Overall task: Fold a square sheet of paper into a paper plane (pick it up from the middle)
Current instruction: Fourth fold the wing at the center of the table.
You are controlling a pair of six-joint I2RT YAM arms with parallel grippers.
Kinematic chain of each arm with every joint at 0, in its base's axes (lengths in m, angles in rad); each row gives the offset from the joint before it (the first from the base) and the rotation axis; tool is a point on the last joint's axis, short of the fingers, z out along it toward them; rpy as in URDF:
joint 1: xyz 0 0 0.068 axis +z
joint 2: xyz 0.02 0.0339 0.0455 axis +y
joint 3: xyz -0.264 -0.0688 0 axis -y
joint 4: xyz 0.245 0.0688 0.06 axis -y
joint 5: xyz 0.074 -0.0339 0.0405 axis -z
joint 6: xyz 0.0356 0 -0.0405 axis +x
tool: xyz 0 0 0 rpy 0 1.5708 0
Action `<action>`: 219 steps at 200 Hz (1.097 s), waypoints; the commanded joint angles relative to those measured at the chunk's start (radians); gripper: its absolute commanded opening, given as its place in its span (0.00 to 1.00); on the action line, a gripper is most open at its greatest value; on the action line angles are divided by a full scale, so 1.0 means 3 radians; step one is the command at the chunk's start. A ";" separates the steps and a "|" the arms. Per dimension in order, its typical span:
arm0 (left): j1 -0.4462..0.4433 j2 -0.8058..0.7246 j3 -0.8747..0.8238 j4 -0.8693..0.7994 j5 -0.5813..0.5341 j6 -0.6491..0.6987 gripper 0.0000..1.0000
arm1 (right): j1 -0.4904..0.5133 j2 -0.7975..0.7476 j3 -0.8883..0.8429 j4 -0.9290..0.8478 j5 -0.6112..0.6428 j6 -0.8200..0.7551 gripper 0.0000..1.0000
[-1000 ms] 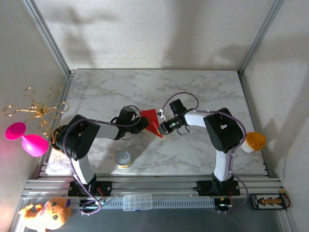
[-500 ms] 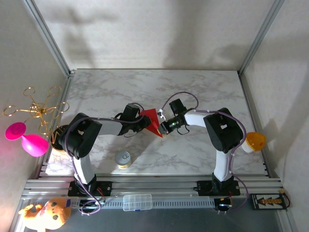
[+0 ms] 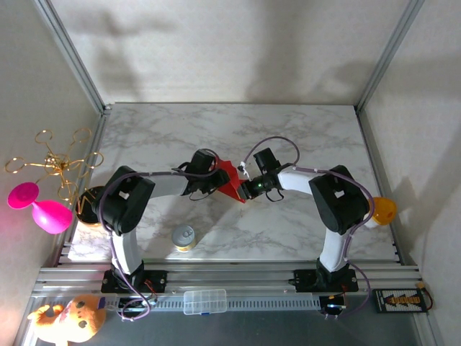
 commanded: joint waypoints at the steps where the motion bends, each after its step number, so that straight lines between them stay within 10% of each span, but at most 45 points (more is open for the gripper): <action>1: -0.0065 0.0346 -0.0012 -0.0654 -0.0293 -0.0045 0.42 | 0.0073 -0.0106 -0.0060 0.0072 0.0338 0.0159 0.28; 80: -0.0075 0.0347 0.0031 -0.0718 -0.0387 -0.0081 0.25 | 0.0120 -0.0305 -0.0085 0.0303 0.0105 0.0265 0.29; 219: -0.0075 0.0326 0.0005 -0.0694 -0.0327 -0.0088 0.23 | 0.0570 -0.0188 -0.0133 0.0479 0.1446 0.0429 0.40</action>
